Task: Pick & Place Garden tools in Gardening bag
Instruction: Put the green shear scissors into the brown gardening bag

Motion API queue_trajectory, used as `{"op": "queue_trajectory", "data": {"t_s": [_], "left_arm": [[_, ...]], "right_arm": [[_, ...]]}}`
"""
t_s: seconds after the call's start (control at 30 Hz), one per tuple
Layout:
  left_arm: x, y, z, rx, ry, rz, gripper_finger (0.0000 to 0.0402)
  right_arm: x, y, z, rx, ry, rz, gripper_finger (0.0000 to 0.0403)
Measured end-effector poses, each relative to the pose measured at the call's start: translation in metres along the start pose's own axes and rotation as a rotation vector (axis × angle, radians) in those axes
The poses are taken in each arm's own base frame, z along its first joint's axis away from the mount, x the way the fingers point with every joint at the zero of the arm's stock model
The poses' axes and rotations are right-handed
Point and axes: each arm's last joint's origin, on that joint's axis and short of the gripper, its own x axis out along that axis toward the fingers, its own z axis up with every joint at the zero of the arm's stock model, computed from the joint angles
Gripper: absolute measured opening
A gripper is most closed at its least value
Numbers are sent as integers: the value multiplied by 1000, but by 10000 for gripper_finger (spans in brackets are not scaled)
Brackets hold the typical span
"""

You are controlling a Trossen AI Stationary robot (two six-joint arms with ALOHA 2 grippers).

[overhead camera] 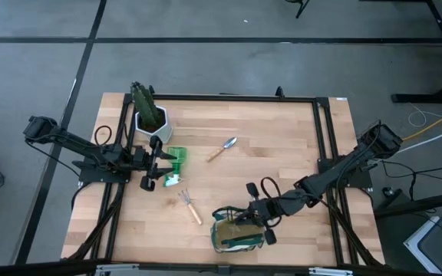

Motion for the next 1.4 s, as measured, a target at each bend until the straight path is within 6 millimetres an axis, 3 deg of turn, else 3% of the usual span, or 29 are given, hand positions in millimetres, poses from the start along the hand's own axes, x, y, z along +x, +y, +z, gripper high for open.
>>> {"op": "queue_trajectory", "data": {"t_s": [0.33,0.7,1.4], "left_arm": [[0,0,0,0,0,0,182],[0,0,0,0,1,0,182],[0,0,0,0,0,0,182]], "right_arm": [[10,26,-8,50,-118,36,42],[28,27,-37,75,-38,20,42],[28,23,-54,61,132,-19,42]]}}
